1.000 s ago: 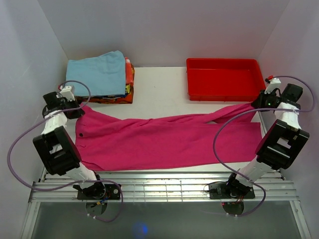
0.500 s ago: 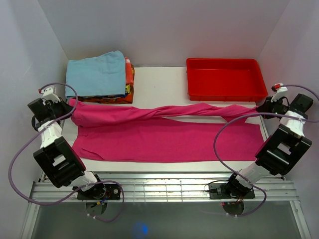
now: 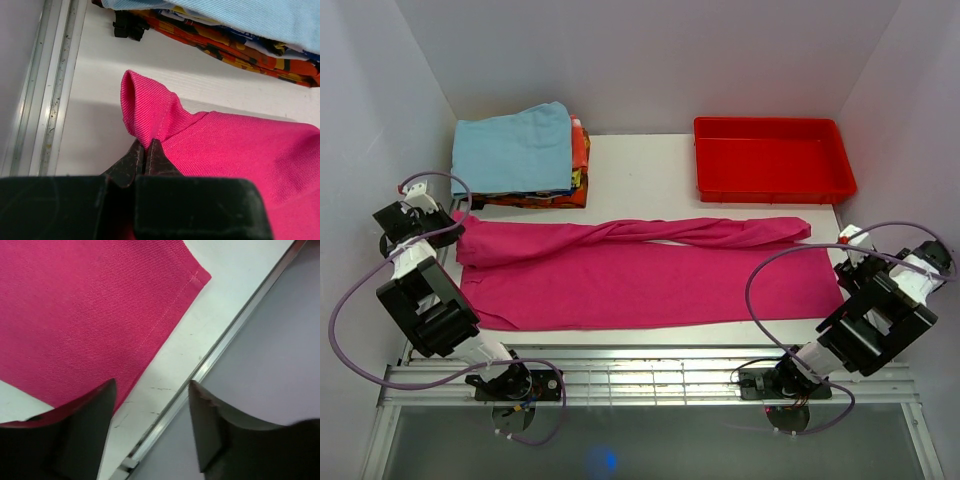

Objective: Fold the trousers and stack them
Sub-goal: Flatten the trousers out

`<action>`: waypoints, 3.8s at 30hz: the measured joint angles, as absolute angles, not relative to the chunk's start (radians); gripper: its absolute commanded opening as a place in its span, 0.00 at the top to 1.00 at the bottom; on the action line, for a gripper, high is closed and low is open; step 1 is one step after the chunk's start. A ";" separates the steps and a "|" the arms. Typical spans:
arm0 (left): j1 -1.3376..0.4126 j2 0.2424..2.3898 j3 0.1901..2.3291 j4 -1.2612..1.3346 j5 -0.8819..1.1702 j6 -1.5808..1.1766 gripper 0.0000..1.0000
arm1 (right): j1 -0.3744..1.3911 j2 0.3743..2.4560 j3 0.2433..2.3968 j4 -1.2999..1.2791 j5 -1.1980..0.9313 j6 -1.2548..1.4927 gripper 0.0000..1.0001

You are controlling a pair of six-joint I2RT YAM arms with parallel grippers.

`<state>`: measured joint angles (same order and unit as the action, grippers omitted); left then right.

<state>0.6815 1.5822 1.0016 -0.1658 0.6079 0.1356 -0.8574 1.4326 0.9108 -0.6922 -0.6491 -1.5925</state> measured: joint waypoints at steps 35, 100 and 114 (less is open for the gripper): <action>0.685 1.595 1.011 -0.218 0.637 0.228 1.00 | -0.514 2.017 1.382 -0.502 -0.733 -0.122 0.81; 0.699 1.650 1.011 -0.232 0.682 0.220 1.00 | -0.274 1.735 1.201 -0.842 -0.742 -1.076 0.16; 0.699 1.679 1.012 -0.233 0.682 0.228 1.00 | -0.082 1.738 1.049 -0.704 -0.552 -1.172 0.85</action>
<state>0.6994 1.6791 1.0122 -0.2325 0.6815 0.2276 -0.0818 1.7382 1.0492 -0.7044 -0.5518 -1.1721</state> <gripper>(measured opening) 0.032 0.333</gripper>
